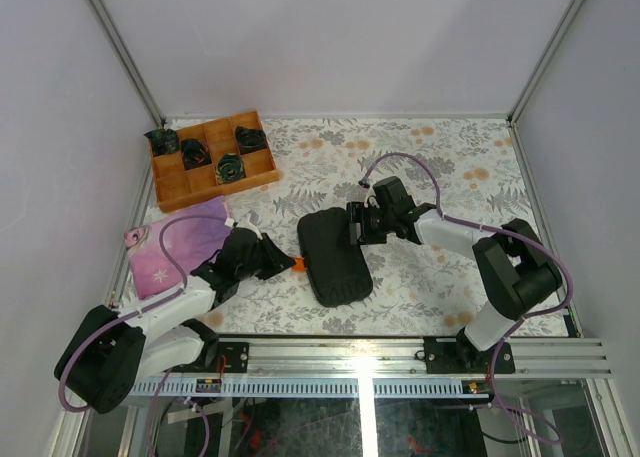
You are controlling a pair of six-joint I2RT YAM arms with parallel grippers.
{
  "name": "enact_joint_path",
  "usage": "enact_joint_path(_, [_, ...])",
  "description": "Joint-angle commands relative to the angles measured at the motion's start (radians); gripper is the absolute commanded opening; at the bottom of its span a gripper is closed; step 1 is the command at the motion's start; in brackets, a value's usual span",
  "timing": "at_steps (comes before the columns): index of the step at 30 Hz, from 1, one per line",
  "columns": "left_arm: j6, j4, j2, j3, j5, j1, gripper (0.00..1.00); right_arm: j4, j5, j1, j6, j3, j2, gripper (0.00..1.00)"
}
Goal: Sort the tools into containers
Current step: Close the storage box at the center of the board.
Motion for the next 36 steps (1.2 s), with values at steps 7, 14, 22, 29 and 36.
enact_joint_path(7, [0.022,0.009,-0.033,0.069,-0.033,0.000,0.11,-0.138,0.081,0.012,-0.062,-0.051,0.087,0.42])
enact_joint_path(14, [0.021,0.006,-0.029,0.082,-0.023,0.001,0.12,-0.137,0.082,0.012,-0.062,-0.054,0.088,0.42])
enact_joint_path(22, [0.022,-0.013,-0.036,0.102,-0.024,-0.002,0.14,-0.136,0.077,0.012,-0.061,-0.048,0.093,0.42])
enact_joint_path(29, [0.016,-0.014,-0.030,0.113,-0.020,-0.006,0.16,-0.134,0.076,0.012,-0.061,-0.053,0.093,0.41])
enact_joint_path(36, [0.013,-0.012,-0.019,0.127,-0.020,-0.011,0.19,-0.134,0.078,0.012,-0.061,-0.052,0.092,0.41])
